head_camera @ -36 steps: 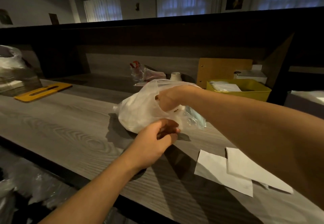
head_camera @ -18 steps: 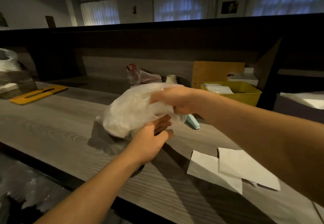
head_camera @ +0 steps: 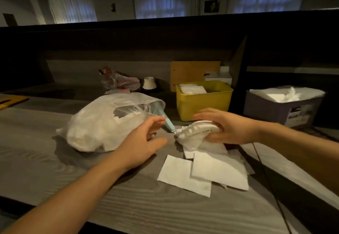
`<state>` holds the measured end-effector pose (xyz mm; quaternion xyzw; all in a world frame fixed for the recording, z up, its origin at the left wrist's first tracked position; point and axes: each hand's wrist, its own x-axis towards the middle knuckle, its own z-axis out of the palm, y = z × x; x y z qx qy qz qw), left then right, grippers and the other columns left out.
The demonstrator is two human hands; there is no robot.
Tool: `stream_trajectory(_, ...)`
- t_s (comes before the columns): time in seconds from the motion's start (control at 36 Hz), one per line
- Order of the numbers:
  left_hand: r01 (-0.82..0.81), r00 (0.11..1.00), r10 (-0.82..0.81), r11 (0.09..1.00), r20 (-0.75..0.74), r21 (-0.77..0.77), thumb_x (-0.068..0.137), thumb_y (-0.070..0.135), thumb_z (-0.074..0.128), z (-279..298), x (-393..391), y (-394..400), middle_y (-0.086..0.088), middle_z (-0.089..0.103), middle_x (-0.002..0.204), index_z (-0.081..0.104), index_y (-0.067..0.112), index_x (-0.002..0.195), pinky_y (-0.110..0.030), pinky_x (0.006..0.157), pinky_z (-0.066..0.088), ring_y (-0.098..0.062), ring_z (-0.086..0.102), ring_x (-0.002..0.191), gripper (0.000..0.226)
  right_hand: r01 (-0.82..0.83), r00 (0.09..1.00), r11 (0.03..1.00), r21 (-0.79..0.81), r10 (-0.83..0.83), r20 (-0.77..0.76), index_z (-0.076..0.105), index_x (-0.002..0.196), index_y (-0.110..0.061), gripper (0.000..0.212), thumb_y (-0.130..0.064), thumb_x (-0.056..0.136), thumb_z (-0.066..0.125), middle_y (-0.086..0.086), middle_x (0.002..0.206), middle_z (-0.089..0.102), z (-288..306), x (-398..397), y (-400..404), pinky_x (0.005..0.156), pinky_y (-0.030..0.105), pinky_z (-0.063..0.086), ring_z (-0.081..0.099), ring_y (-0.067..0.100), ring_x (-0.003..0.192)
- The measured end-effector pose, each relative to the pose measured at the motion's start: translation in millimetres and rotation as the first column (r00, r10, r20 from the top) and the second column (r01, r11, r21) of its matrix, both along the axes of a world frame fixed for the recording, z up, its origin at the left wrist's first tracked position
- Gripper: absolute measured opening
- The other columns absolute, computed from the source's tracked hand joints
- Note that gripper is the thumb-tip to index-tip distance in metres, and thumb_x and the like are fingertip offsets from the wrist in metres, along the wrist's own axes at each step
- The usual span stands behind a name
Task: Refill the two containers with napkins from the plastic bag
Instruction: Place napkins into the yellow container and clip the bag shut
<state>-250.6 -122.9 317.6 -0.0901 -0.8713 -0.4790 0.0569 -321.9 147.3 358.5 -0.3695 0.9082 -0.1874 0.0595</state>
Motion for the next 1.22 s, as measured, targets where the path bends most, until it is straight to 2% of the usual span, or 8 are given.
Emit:
stream_trajectory(0.14, 0.184, 0.982, -0.19, 0.957, -0.006, -0.227, 0.084, 0.048, 0.077, 7, -19, 38, 0.033, 0.025, 0.143, 0.027, 0.057, 0.144, -0.017, 0.103, 0.031, 0.007, 0.031, 0.128, 0.079, 0.038, 0.997, 0.987, -0.158, -0.028, 0.067, 0.023, 0.151, -0.053, 0.081, -0.037, 0.089, 0.074, -0.032, 0.149, 0.026, -13, 5, 33, 0.099, 0.006, 0.038, 0.034, -0.012, 0.133)
stream_trajectory(0.31, 0.241, 0.949, -0.289, 0.921, -0.123, -0.305, 0.085, 0.042, 0.077, 0, -51, 71, 0.036, 0.052, 0.127, 0.048, 0.051, 0.133, -0.006, 0.086, 0.044, 0.014, 0.052, 0.113, 0.057, 0.07, 0.994, 0.942, -0.328, -0.038, 0.101, 0.033, 0.149, -0.042, 0.079, -0.019, 0.088, 0.077, -0.024, 0.144, 0.043, -30, 14, 57, 0.111, 0.021, 0.039, 0.038, -0.006, 0.137)
stream_trajectory(0.44, 0.213, 0.939, -0.265, 0.949, -0.22, -0.232, 0.093, 0.032, 0.068, -1, -71, 88, 0.023, 0.068, 0.097, 0.066, 0.038, 0.112, -0.017, 0.072, 0.051, -0.002, 0.064, 0.092, 0.02, 0.109, 0.992, 0.935, -0.338, -0.125, -0.025, 0.041, 0.136, -0.038, 0.068, -0.014, 0.084, 0.079, -0.021, 0.132, 0.049, -37, 9, 52, 0.101, 0.022, 0.051, 0.052, 0.002, 0.123)
stream_trajectory(0.53, 0.213, 0.949, -0.237, 0.968, -0.209, -0.132, 0.093, 0.045, 0.063, 2, -78, 92, 0.014, 0.07, 0.094, 0.068, 0.031, 0.109, -0.027, 0.072, 0.055, -0.006, 0.066, 0.089, 0.021, 0.154, 0.977, 0.91, -0.384, -0.198, -0.077, 0.037, 0.128, -0.048, 0.065, -0.014, 0.088, 0.074, -0.023, 0.127, 0.054, -42, 6, 52, 0.098, 0.02, 0.051, 0.056, 0.002, 0.118)
stream_trajectory(0.72, 0.236, 0.965, -0.219, 0.966, -0.147, 0.109, 0.085, 0.056, 0.05, 3, -83, 92, 0.022, 0.069, 0.094, 0.065, 0.033, 0.109, -0.012, 0.066, 0.051, 0.0, 0.067, 0.088, 0.036, 0.274, 0.945, 0.806, -0.525, -0.326, -0.008, 0.049, 0.138, -0.033, 0.041, -0.023, 0.1, 0.059, -0.024, 0.117, 0.061, -46, -5, 58, 0.086, 0.014, 0.052, 0.058, -0.006, 0.108)
stream_trajectory(0.89, 0.267, 0.963, -0.251, 0.946, -0.102, 0.186, 0.101, 0.031, 0.048, 2, -81, 88, 0.017, 0.072, 0.097, 0.065, 0.027, 0.114, -0.012, 0.069, 0.051, -0.001, 0.069, 0.09, 0.021, 0.255, 0.945, 0.764, -0.592, -0.326, -0.013, 0.034, 0.147, -0.042, 0.061, -0.009, 0.1, 0.054, -0.021, 0.125, 0.06, -45, -4, 58, 0.091, 0.017, 0.052, 0.06, 0.0, 0.112)
stream_trajectory(1.06, 0.328, 0.945, -0.321, 0.927, -0.064, 0.185, 0.097, 0.033, 0.049, 2, -76, 85, 0.015, 0.072, 0.108, 0.061, 0.028, 0.122, -0.017, 0.079, 0.055, -0.005, 0.069, 0.101, 0.028, 0.208, 0.97, 0.836, -0.507, -0.243, -0.004, 0.031, 0.141, -0.056, 0.059, -0.054, 0.088, 0.055, -0.034, 0.145, 0.037, -41, 6, 53, 0.102, 0.008, 0.036, 0.035, -0.018, 0.13)
stream_trajectory(1.22, 0.292, 0.956, -0.282, 0.945, -0.084, 0.148, 0.094, 0.05, 0.036, 1, -76, 85, 0.019, 0.07, 0.109, 0.061, 0.034, 0.119, -0.013, 0.081, 0.053, 0.0, 0.066, 0.105, 0.04, 0.29, 0.938, 0.806, -0.516, -0.347, -0.015, 0.036, 0.145, -0.044, 0.07, -0.009, 0.093, 0.067, -0.019, 0.134, 0.055, -45, -3, 57, 0.101, 0.03, 0.052, 0.055, 0.004, 0.121)
